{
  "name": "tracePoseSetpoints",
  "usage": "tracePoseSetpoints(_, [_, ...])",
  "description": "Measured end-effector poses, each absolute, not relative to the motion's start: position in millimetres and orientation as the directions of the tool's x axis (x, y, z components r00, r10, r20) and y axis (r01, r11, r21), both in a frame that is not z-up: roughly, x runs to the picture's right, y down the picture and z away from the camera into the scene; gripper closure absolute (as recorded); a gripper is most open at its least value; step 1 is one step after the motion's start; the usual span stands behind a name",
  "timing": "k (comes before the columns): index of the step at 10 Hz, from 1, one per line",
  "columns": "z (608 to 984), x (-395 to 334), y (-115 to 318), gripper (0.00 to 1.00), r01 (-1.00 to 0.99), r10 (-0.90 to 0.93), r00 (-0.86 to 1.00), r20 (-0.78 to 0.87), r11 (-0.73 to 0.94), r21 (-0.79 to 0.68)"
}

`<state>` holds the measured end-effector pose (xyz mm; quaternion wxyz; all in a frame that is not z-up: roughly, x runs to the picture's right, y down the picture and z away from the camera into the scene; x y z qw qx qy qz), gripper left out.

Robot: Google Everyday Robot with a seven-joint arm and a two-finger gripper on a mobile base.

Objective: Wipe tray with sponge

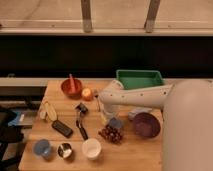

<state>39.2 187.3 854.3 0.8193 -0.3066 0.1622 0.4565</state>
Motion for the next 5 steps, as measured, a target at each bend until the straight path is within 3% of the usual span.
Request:
tracePoseSetpoints(3, [852, 42, 183, 0.91, -0.85, 0.659, 0.527, -0.537, 0.398, -0.346])
tracePoseSetpoints(5, [840, 45, 166, 0.93, -0.852, 0.677, 0.523, -0.518, 0.4, -0.337])
